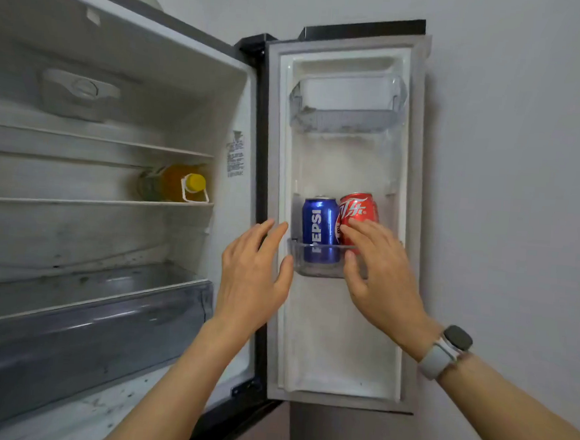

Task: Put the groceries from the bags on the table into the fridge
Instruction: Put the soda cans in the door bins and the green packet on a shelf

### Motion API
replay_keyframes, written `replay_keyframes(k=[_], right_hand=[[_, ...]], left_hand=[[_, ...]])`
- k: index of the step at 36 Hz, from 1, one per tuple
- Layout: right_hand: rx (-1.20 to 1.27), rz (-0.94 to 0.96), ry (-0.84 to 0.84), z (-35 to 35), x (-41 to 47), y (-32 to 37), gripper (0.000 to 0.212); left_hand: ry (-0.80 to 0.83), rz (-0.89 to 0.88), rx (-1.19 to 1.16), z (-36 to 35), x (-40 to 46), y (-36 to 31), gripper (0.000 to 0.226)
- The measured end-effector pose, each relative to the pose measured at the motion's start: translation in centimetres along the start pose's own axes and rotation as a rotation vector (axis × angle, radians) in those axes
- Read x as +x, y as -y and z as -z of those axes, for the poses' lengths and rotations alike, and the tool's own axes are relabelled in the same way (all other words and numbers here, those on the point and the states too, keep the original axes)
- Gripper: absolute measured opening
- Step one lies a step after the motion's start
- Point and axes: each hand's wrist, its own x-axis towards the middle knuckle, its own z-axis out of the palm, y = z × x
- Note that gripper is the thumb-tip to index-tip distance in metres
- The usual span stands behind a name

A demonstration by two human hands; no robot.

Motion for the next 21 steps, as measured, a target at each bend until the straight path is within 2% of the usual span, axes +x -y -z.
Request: replay_keyframes(k=[5, 10, 17, 21], right_hand=[[0.155, -0.078, 0.117, -1.9, -7.2, 4.3, 0.040], [0.260, -0.182, 0.428, -4.1, -16.4, 8.6, 0.046], [0.438, -0.179, 0.943, -4.2, -30.4, 15.3, 0.046], [0.614, -0.034, 1.214, -1.3, -37.1, 20.8, 0.046]], left_hand=[[0.025, 0.081, 0.025, 1.6, -8.2, 1.1, 0.053], [0.161, 0.278, 0.157, 3.3, -19.5, 2.0, 0.047], [0.412, 0.667, 0.444, 10.4, -37.5, -0.8, 0.050], [0.481, 0.997, 0.557, 16.1, -47.2, -5.9, 0.052]])
